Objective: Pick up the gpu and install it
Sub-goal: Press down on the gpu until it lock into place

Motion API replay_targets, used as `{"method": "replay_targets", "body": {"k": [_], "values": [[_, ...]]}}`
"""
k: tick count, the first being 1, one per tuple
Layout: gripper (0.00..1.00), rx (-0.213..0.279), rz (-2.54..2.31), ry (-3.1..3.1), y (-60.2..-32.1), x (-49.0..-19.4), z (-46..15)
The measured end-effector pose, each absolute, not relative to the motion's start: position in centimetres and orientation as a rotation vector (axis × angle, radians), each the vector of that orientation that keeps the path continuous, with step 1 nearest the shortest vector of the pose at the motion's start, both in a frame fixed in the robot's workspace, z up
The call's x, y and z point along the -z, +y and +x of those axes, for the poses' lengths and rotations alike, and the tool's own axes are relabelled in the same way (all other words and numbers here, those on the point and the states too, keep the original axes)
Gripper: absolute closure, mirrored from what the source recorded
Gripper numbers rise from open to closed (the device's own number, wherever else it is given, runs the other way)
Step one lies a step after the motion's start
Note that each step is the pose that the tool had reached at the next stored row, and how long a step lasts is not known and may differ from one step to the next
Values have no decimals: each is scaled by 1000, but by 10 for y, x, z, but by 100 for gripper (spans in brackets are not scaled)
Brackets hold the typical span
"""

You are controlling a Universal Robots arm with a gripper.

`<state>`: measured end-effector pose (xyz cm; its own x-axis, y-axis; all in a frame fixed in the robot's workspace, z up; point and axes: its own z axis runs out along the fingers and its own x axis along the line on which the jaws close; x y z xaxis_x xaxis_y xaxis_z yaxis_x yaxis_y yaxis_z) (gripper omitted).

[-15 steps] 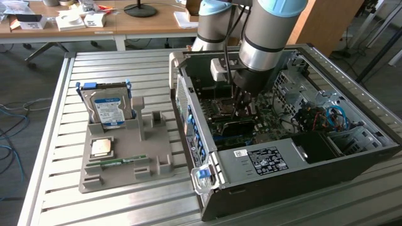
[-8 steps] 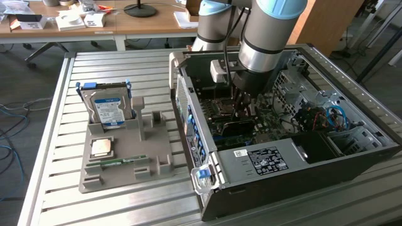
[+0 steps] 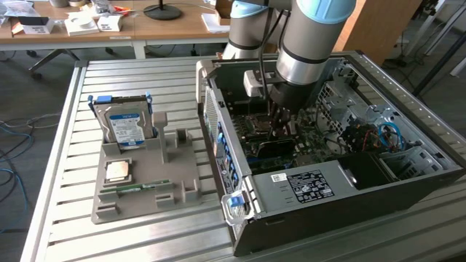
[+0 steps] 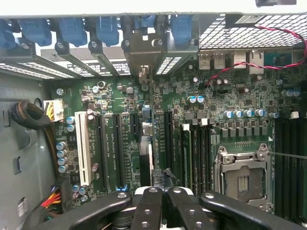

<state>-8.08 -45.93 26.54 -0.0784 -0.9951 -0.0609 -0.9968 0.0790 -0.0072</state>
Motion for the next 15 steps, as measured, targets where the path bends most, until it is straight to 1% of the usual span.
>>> {"method": "replay_targets", "body": {"k": [15], "values": [[89,-56,-2098,2271,-459,-262,-81]]}}
